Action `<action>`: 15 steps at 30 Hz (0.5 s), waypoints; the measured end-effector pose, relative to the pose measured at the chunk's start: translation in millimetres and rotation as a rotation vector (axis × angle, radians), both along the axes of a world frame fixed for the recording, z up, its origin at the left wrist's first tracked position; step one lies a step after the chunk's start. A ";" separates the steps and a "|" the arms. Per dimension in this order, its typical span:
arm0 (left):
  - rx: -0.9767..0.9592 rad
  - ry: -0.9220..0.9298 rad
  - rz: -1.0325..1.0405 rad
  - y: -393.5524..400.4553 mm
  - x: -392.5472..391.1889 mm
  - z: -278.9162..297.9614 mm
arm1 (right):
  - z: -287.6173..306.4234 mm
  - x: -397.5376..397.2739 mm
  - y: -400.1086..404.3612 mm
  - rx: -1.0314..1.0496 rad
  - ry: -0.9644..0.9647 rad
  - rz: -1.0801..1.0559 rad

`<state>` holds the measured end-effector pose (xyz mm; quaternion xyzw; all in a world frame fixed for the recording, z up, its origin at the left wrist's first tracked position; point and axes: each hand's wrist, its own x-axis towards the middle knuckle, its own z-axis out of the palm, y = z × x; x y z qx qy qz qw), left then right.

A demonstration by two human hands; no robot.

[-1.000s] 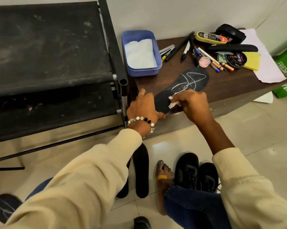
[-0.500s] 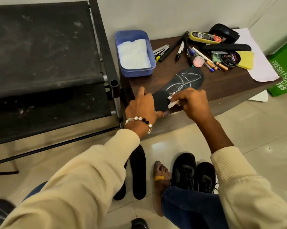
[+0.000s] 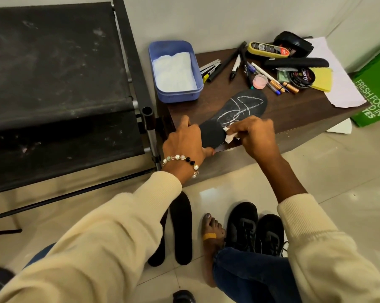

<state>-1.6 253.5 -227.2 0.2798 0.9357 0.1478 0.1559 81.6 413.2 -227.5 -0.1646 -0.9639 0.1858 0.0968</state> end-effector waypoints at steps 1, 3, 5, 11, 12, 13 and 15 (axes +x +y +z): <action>0.007 0.000 -0.002 -0.3 -0.4 -0.3 | -1.9 -3.2 -1.4 0.023 -0.041 -0.026; 0.024 0.005 -0.001 -0.6 0.3 -1.1 | -2.2 -9.5 -13.1 0.090 -0.055 0.001; 0.038 0.013 0.005 -0.8 1.3 -1.5 | -3.4 -10.3 -28.5 0.102 0.007 0.138; 0.032 0.016 0.003 -1.5 0.8 -1.6 | 2.4 -3.6 -19.9 0.003 0.050 0.283; 0.030 0.013 0.002 -1.6 0.3 -1.7 | 2.8 -2.6 -12.9 -0.001 0.072 0.233; 0.030 0.010 0.001 -1.5 0.2 -1.6 | 0.1 -2.0 -6.2 -0.002 0.075 0.164; 0.039 0.001 0.001 -1.1 0.0 -1.6 | -7.0 -6.3 0.3 0.033 0.027 0.003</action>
